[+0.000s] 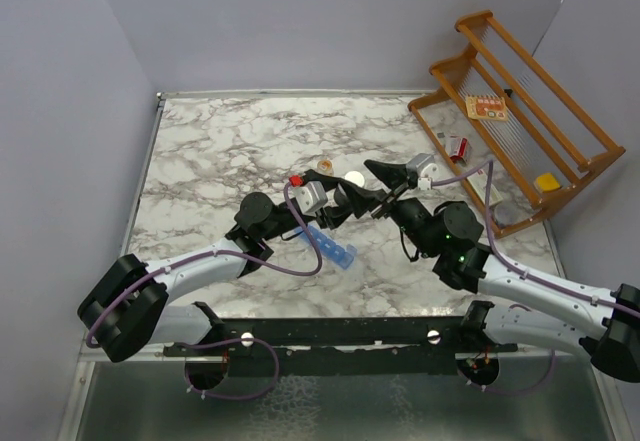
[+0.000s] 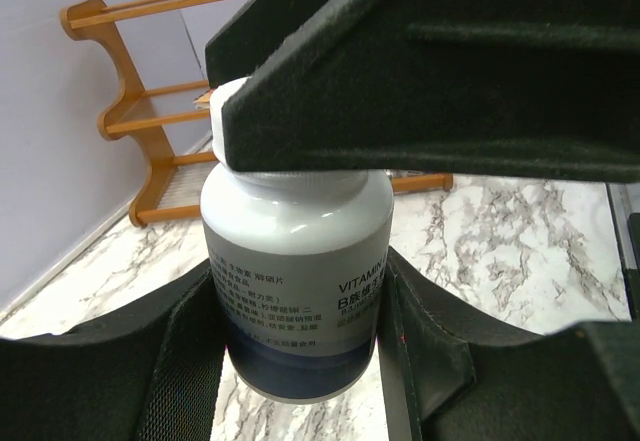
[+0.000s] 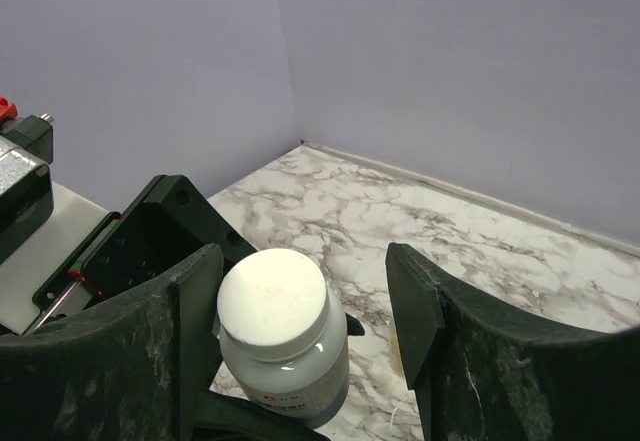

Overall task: Sort the pills into containers
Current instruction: Unscrew the lid of the pill bottle.

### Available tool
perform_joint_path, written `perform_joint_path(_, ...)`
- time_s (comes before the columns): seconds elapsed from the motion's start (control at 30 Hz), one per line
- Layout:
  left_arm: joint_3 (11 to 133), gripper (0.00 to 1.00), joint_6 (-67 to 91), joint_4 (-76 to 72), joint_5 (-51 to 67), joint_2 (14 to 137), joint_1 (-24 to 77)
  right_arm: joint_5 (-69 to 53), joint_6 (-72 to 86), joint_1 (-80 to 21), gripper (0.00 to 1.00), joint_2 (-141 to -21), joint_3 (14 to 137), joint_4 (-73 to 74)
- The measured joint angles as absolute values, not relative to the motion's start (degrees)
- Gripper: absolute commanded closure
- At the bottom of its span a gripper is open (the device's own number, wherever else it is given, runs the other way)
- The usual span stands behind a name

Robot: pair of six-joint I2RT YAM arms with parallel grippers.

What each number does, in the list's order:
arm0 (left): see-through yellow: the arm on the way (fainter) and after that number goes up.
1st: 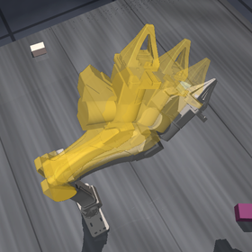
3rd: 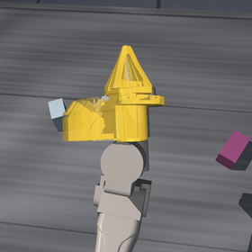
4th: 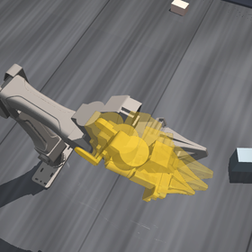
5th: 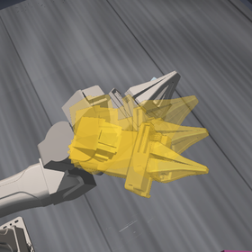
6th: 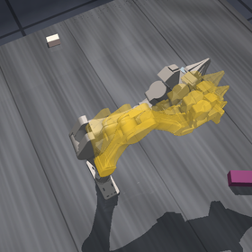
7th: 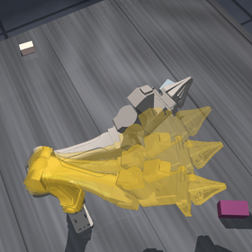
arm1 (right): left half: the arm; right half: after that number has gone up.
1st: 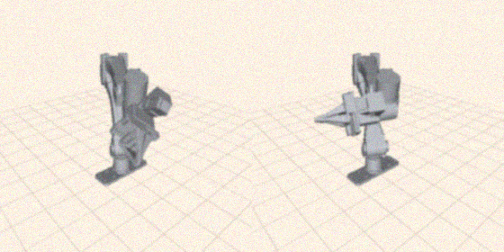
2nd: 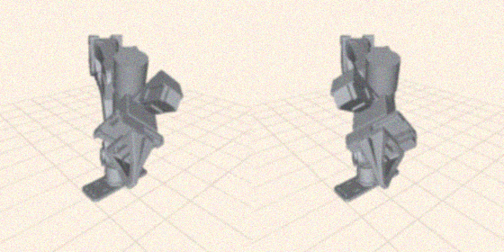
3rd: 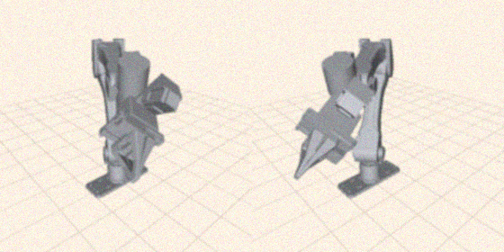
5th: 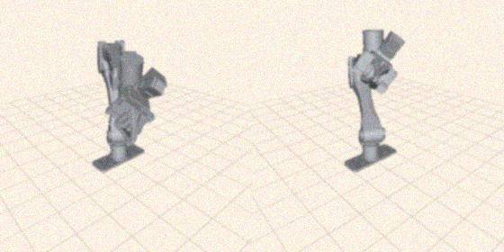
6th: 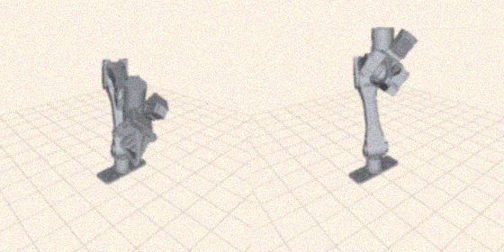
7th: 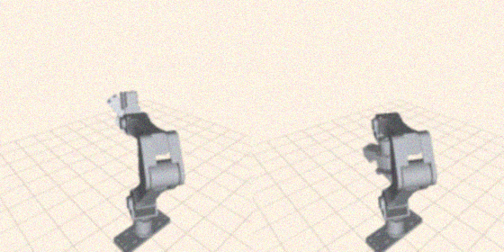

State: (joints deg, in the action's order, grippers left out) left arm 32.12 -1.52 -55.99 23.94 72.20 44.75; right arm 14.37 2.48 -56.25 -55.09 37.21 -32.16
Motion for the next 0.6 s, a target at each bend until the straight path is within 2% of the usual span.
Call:
perform_joint_path(0.33,32.12,1.0,-2.07,-55.99,23.03,72.2,44.75,14.68,1.87,-56.25,0.33,-55.86,37.26,-32.18)
perform_joint_path(0.6,32.12,1.0,-2.11,-55.96,22.13,72.2,44.75,16.08,1.04,-56.69,0.41,-57.54,37.52,-32.6)
